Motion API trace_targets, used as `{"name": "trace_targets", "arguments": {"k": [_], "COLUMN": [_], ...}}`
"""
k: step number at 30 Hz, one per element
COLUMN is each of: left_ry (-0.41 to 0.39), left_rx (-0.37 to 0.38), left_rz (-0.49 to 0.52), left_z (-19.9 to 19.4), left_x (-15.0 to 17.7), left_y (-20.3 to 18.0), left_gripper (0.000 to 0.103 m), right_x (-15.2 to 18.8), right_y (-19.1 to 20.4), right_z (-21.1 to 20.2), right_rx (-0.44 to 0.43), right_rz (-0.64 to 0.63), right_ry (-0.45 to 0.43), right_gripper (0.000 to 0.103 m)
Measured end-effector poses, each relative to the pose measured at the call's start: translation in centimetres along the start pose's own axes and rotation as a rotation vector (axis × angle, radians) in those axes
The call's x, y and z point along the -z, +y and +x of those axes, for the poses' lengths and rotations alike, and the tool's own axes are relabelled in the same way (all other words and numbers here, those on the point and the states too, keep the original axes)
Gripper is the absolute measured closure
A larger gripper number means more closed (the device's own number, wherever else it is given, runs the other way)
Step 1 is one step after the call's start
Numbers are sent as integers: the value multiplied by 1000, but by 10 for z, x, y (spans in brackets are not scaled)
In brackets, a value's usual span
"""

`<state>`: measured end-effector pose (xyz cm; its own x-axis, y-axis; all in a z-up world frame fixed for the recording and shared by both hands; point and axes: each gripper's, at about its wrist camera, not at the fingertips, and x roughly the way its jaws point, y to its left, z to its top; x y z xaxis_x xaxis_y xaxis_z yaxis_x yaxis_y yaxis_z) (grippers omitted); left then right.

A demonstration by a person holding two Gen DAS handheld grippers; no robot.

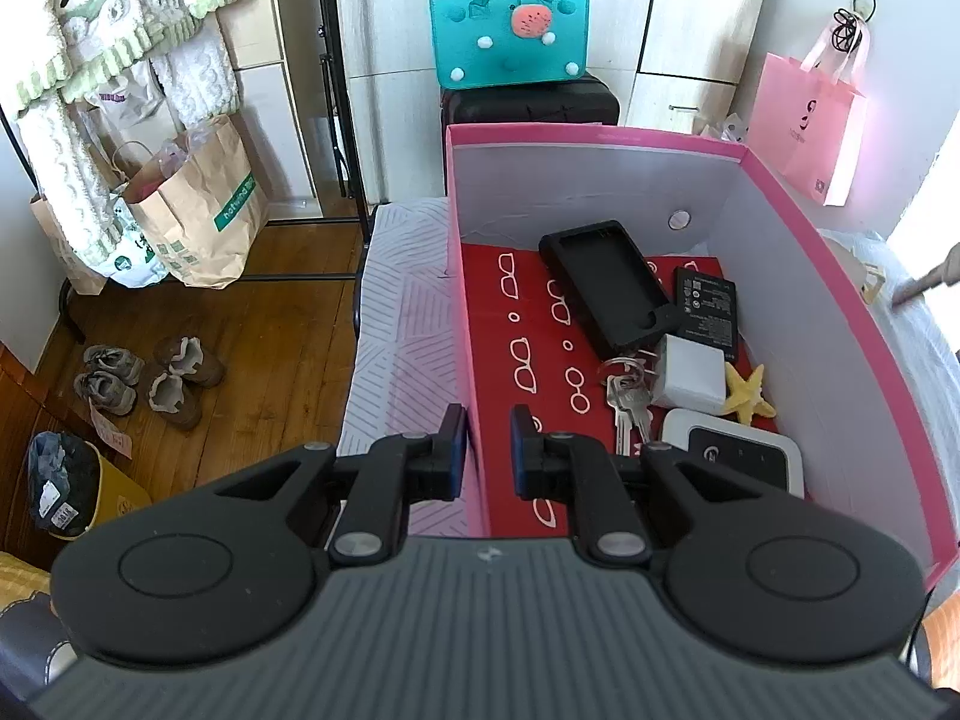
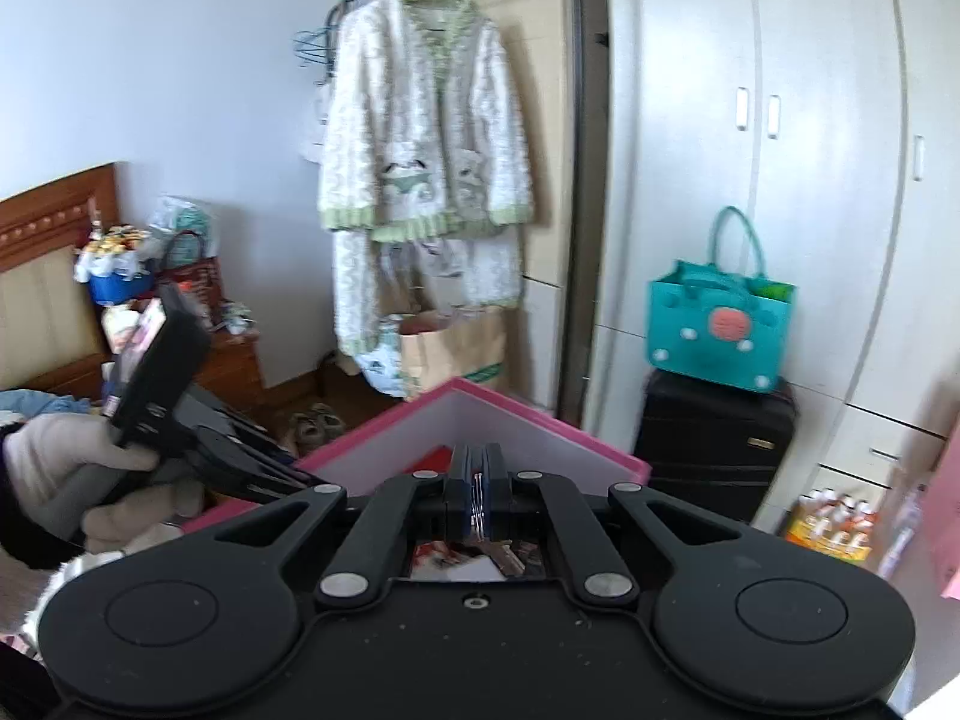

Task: Organize rigid objects
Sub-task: 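Carry the keys into the pink box and open the right tool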

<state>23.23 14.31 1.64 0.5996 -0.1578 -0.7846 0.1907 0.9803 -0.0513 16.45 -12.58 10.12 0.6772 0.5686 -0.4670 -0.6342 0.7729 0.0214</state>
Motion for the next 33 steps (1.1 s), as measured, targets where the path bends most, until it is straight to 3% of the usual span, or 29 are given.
{"name": "trace_targets", "arguments": {"k": [10, 17, 27, 33], "left_ry": [-3, -12, -32, -37], "left_rx": [2, 20, 37, 36], "left_rz": [-4, -15, -13, -1], "left_z": [1, 1, 0, 0], "left_x": [0, 1, 4, 6], "left_y": [-1, 2, 6, 5], "left_gripper": [91, 90, 90, 90], "right_x": [7, 12, 30, 54], "right_y": [33, 34, -14, -57], "right_z": [69, 100, 55, 18], "right_rx": [-151, -113, -109, -43], "right_rz": [2, 33, 228, 355], "right_ry": [111, 112, 150, 189], "right_gripper": [101, 103, 93, 88]}}
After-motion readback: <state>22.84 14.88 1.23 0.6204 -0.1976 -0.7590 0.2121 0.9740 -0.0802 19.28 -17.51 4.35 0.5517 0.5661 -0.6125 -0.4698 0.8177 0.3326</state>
